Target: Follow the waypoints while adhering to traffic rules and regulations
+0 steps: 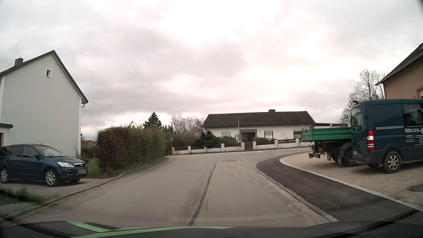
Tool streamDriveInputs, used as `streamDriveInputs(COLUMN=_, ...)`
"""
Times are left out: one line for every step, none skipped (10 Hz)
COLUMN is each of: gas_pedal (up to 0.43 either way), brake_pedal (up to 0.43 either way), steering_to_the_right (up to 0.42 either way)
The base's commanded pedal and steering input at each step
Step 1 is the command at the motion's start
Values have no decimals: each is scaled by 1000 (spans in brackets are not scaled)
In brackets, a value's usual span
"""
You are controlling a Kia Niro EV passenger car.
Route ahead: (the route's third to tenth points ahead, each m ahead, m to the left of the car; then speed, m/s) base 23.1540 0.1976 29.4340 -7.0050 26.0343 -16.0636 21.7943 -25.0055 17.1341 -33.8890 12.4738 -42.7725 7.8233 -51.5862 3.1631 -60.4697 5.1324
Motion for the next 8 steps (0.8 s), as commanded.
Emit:
streamDriveInputs(gas_pedal=0, brake_pedal=0, steering_to_the_right=-2)
streamDriveInputs(gas_pedal=0, brake_pedal=0, steering_to_the_right=-1)
streamDriveInputs(gas_pedal=0, brake_pedal=0, steering_to_the_right=0)
streamDriveInputs(gas_pedal=0, brake_pedal=0, steering_to_the_right=0)
streamDriveInputs(gas_pedal=0, brake_pedal=0, steering_to_the_right=0)
streamDriveInputs(gas_pedal=0, brake_pedal=0, steering_to_the_right=0)
streamDriveInputs(gas_pedal=0, brake_pedal=0, steering_to_the_right=0)
streamDriveInputs(gas_pedal=0, brake_pedal=0, steering_to_the_right=1)
